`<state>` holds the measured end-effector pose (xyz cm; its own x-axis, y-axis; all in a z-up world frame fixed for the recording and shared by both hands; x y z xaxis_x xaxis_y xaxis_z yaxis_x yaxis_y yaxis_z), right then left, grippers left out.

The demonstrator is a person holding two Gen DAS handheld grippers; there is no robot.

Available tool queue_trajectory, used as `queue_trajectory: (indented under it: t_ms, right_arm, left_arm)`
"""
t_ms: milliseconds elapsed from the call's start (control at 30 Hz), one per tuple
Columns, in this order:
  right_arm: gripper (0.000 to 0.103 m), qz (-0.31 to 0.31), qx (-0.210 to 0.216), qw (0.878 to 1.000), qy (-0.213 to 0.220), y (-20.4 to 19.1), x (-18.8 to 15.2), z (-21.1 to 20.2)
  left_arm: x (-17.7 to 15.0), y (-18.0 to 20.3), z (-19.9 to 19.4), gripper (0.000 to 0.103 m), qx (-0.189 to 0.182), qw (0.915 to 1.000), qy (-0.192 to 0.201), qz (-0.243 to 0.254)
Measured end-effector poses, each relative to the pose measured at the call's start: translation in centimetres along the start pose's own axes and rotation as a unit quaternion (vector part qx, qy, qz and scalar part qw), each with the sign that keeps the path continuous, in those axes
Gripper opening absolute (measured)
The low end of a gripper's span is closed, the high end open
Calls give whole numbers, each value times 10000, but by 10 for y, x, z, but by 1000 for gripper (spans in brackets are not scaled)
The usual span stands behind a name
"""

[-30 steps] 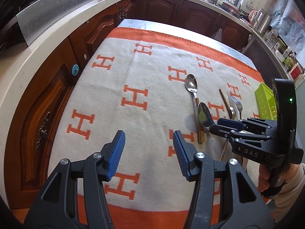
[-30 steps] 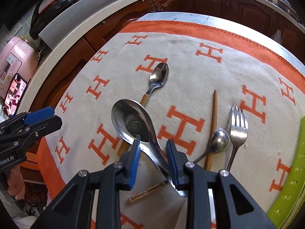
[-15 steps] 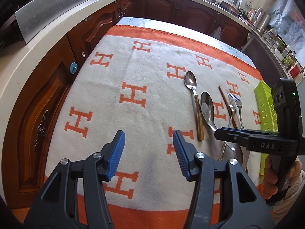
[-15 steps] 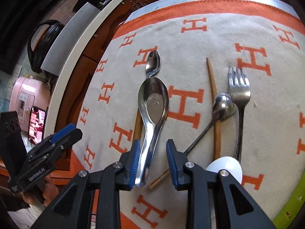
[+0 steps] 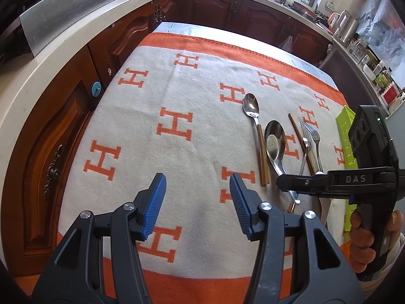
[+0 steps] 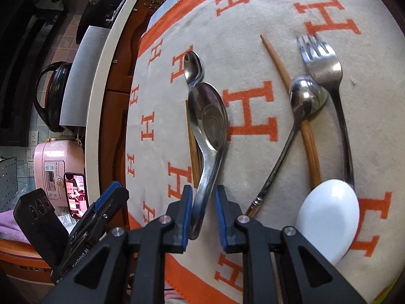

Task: Organize utensils
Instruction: 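Lift the steel spoon with the right gripper while the left gripper grasps a wooden-handled spoon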

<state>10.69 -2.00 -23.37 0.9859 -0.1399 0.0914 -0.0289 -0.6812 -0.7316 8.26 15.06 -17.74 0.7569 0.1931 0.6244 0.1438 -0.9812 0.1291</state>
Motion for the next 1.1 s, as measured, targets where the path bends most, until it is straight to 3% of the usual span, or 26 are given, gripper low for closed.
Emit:
queue_trajectory:
  t_ms: [233, 467, 567, 833, 1100]
  right_arm:
    - [4, 128, -29, 9993, 358, 2, 2, -8]
    - [3, 154, 88, 9974, 704, 1, 2, -29]
    - [3, 244, 160, 9960, 846, 3, 3, -40]
    - [3, 447, 299, 9869, 1522, 18, 14, -90]
    - [3, 561, 416, 9783, 1949, 34, 19, -133]
  left_arm:
    - [0, 0, 1, 49, 26, 10000, -28, 0]
    - [4, 7, 7, 49, -34, 10000, -56, 71]
    - [9, 15, 13, 49, -158, 9998, -66, 73]
    - [28, 40, 50, 49, -1105, 9924, -361, -395]
    - [41, 62, 95, 49, -1262, 9889, -609, -489]
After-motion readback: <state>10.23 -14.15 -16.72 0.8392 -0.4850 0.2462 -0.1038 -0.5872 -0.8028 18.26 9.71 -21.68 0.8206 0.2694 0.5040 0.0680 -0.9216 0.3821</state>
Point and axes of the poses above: each gripper's, at about its wrist camera, not at the fingertips, and z roughly the way its jaws point, y to its right, x to its top, the point moved 7 cm from there along z, roughly the way its jaws point, and after that the axes turned 11 degrees about y, right-handed, at the moved point
